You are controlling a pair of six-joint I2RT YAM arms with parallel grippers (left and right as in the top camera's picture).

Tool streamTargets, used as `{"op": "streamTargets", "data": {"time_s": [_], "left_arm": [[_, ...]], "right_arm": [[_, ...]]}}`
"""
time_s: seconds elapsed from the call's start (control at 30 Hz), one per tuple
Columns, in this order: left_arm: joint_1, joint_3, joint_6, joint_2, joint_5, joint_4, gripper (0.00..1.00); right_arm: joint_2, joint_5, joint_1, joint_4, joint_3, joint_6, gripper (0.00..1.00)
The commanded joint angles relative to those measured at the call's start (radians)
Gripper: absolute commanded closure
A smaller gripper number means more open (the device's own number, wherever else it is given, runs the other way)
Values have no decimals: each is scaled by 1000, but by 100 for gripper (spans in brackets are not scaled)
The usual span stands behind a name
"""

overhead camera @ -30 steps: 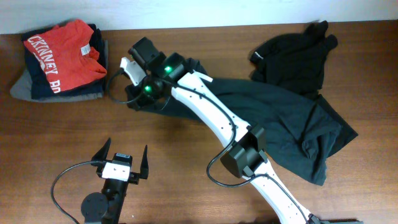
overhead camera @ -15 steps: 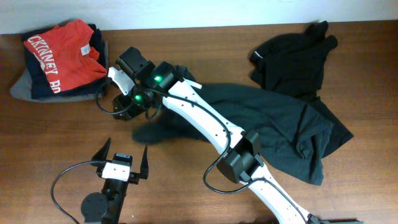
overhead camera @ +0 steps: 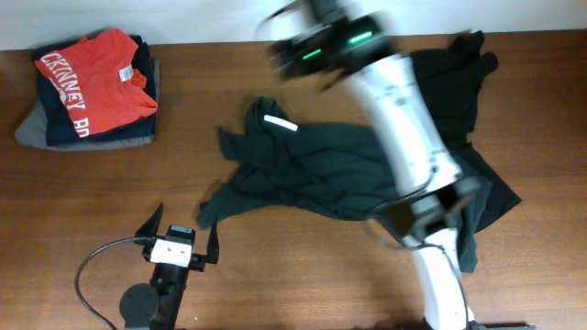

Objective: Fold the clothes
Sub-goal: 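Drag the dark shirt leftward across the table with the right gripper, then pull the right gripper back right, spreading the shirt flat, then release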

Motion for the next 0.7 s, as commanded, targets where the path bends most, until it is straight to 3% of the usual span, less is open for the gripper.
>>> {"op": "streamTargets", "data": {"time_s": [0.0, 0.27, 0.67], "left_arm": [[5, -4, 16, -10, -4, -4, 1], [5, -4, 16, -10, -4, -4, 1], [5, -4, 16, -10, -4, -4, 1]], "right_arm": [[6, 32, -158, -36, -14, -7, 5], [102, -121, -383, -16, -113, -66, 8], [140, -70, -397, 135, -416, -105, 2]]}}
